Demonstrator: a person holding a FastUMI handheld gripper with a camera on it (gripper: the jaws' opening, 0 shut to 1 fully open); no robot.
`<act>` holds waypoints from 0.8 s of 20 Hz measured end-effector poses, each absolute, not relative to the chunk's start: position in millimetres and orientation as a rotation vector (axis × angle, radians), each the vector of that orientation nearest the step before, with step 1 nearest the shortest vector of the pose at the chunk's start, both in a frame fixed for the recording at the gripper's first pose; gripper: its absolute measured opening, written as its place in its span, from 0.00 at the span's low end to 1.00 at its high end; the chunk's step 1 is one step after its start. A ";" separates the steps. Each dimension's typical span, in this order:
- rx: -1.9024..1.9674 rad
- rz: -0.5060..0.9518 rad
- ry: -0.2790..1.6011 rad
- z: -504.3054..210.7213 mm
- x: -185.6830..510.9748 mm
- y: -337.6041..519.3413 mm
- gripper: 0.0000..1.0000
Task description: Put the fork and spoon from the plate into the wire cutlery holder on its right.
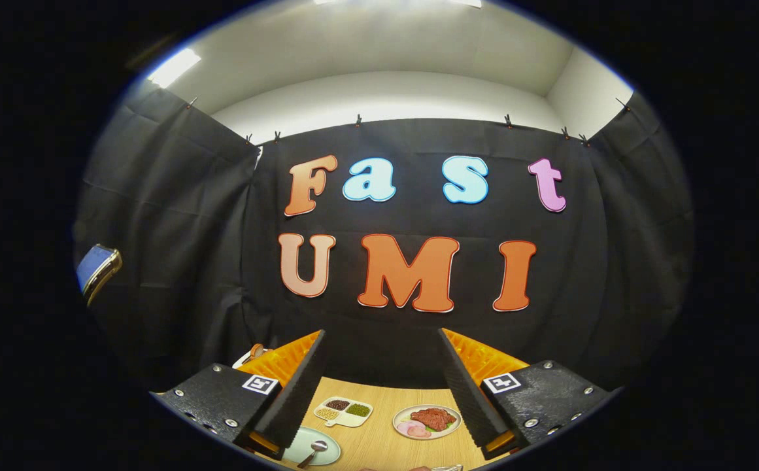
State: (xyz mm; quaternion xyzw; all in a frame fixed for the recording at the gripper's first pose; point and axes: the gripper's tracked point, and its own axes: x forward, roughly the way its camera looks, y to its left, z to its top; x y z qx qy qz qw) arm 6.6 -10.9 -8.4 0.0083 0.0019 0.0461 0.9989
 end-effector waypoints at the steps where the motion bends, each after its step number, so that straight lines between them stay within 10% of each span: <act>1: 0.019 0.101 0.004 -8.4 6.5 -12.5 0.98; 16: 0.055 0.198 0.025 -21.0 6.7 -21.9 0.98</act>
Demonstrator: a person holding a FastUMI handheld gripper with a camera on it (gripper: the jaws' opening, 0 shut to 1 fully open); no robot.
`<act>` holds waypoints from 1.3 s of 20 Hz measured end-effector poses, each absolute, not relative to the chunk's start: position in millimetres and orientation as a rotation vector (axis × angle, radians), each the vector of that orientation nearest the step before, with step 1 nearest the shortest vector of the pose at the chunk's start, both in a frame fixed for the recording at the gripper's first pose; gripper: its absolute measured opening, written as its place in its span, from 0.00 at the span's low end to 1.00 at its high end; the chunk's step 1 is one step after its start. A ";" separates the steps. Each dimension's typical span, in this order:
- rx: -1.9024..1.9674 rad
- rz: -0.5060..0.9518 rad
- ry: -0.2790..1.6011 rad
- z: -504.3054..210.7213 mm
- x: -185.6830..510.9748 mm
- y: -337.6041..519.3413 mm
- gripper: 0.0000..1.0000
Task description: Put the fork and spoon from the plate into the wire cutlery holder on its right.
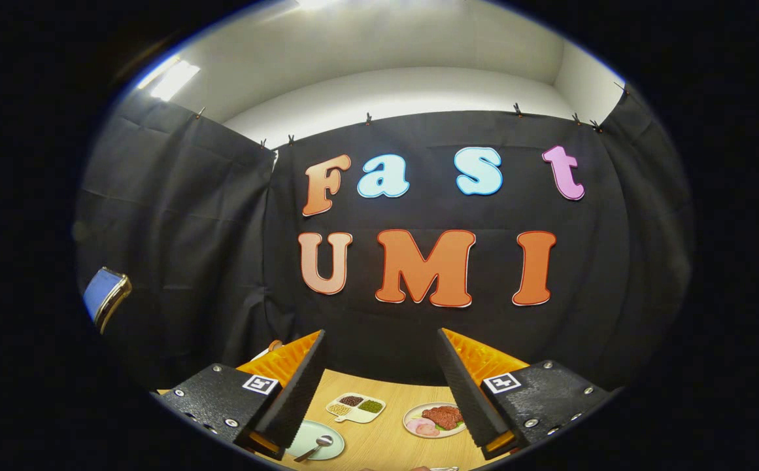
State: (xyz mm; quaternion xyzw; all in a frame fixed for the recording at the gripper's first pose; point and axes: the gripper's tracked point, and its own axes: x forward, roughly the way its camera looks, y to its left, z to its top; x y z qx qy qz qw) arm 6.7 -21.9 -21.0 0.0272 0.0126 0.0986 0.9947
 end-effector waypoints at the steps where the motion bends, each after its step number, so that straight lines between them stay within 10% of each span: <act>1: 0.060 0.191 0.040 -25.7 9.9 -18.7 0.98; 26: 0.057 0.212 1.288 -353.9 -30.9 149.7 0.95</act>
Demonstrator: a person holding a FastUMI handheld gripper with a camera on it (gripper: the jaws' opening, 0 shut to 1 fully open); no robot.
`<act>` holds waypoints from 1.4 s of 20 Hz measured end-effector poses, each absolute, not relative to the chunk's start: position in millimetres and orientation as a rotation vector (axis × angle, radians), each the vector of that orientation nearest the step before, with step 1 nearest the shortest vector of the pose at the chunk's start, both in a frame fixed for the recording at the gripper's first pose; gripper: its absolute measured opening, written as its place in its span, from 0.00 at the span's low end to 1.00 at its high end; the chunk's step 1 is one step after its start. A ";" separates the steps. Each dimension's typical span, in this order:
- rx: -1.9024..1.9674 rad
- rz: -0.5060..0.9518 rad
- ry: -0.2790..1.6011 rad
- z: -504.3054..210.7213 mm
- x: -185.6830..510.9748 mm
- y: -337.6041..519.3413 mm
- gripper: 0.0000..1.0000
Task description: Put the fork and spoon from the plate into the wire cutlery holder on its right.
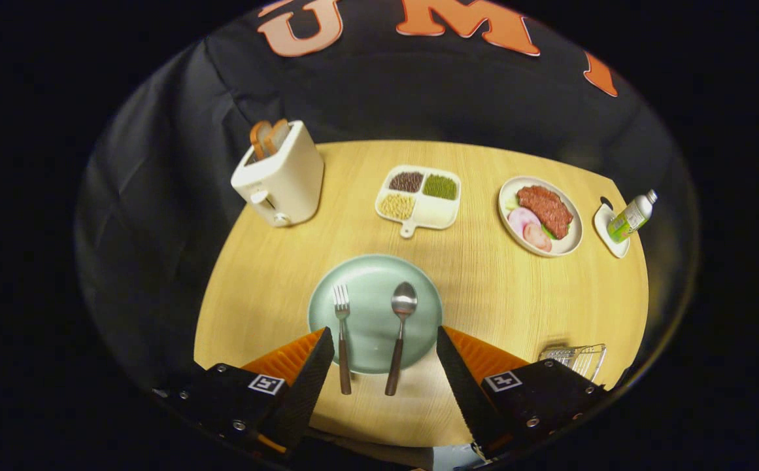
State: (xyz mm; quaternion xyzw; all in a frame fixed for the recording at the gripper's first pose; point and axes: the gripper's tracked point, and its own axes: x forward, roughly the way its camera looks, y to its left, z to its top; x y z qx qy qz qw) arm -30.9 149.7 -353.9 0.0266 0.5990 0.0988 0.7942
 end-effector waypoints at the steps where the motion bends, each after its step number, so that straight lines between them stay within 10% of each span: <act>1: 0.039 0.209 1.328 -366.0 -34.2 149.0 0.94; 28: 0.031 0.128 1.610 -492.4 -43.3 160.7 0.07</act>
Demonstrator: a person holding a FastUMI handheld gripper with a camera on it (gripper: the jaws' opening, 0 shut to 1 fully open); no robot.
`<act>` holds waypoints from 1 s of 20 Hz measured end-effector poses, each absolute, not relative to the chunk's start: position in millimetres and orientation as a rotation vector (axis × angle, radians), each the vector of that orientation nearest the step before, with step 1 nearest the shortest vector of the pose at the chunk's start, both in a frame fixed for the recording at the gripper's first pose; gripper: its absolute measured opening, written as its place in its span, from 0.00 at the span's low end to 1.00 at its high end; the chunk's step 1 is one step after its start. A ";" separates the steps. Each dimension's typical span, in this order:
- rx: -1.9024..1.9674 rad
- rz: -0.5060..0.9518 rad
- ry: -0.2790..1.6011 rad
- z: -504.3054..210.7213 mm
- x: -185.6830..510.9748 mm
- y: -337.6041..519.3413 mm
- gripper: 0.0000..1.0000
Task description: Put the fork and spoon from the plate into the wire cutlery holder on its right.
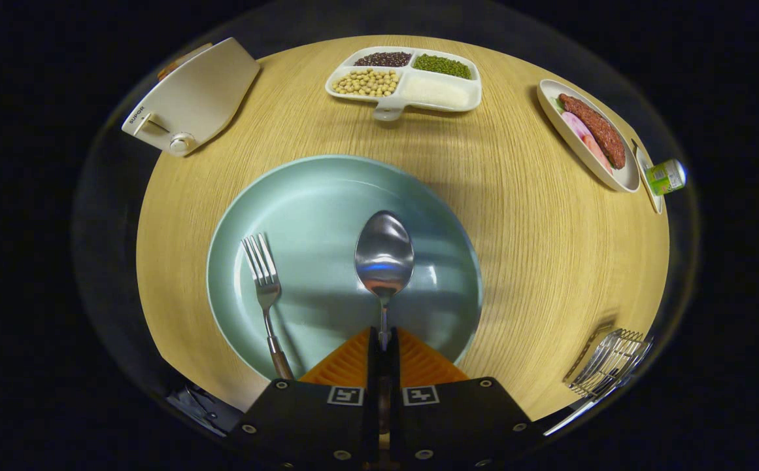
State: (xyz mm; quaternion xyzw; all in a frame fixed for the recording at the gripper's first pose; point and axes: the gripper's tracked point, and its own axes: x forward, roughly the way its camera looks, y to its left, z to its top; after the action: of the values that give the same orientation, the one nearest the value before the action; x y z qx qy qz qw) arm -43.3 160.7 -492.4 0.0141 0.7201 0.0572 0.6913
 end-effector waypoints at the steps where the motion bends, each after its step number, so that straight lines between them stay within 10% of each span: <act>1: 0.019 0.128 1.596 -492.0 -42.9 158.2 0.06; 20: 0.240 0.059 1.239 -364.7 -17.5 88.4 0.05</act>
State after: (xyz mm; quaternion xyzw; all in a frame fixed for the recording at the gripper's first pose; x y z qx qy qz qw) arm -17.5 88.4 -364.7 0.1124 0.5791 0.0276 0.8070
